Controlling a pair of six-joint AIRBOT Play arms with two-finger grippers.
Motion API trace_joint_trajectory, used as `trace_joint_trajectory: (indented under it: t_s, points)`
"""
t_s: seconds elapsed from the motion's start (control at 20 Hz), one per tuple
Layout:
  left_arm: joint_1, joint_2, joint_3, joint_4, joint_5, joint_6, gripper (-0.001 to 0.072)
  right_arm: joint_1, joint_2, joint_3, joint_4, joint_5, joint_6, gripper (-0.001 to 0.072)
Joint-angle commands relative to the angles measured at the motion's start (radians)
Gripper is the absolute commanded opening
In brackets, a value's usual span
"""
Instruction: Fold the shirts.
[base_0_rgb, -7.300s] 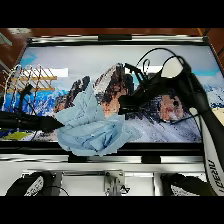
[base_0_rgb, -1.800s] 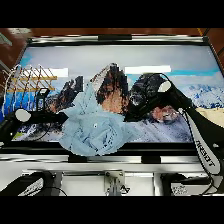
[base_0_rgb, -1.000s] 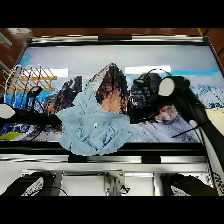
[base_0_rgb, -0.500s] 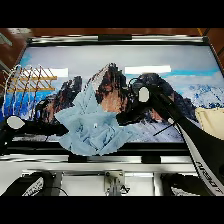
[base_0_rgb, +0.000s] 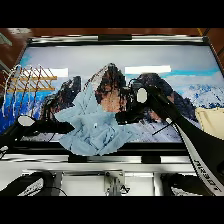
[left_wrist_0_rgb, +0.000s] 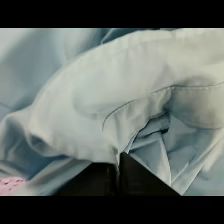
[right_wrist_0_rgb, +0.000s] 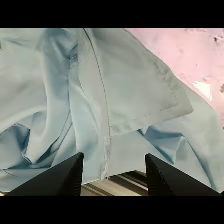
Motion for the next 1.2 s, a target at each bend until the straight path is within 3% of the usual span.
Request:
trace_joint_trajectory:
  t_s: [0.0, 0.3, 0.4, 0.5, 0.8, 1.0, 1.15]
  points:
    - [-0.003, -0.034, 0.013, -0.037, 0.01, 0.043, 0.0083, -0.003, -0.003, -0.014, -0.025, -0.01, 0.049, 0.0519]
    - [0.004, -0.022, 0.055, -0.038, -0.025, 0.08, 0.0075, -0.008, -0.081, -0.02, 0.096, -0.106, 0.092, 0.0502]
    - [0.004, -0.02, 0.061, -0.04, -0.037, 0.095, 0.0069, -0.008, -0.111, -0.02, 0.108, -0.113, 0.115, 0.0245]
    - [0.006, -0.009, 0.083, -0.04, -0.043, 0.096, 0.0065, -0.009, -0.104, -0.017, 0.114, -0.112, 0.095, 0.0075]
    - [0.093, 0.072, 0.348, -0.025, -0.215, 0.103, 0.0064, -0.08, 0.111, 0.05, 0.085, -0.098, 0.024, 0.0069]
    - [0.186, 0.109, 0.479, -0.022, -0.465, 0.092, 0.0063, -0.109, 0.254, 0.063, 0.093, -0.068, 0.018, 0.0069]
    - [0.225, 0.176, 0.48, -0.022, -0.46, 0.095, 0.0063, -0.076, 0.304, 0.063, 0.074, 0.009, -0.028, 0.0069]
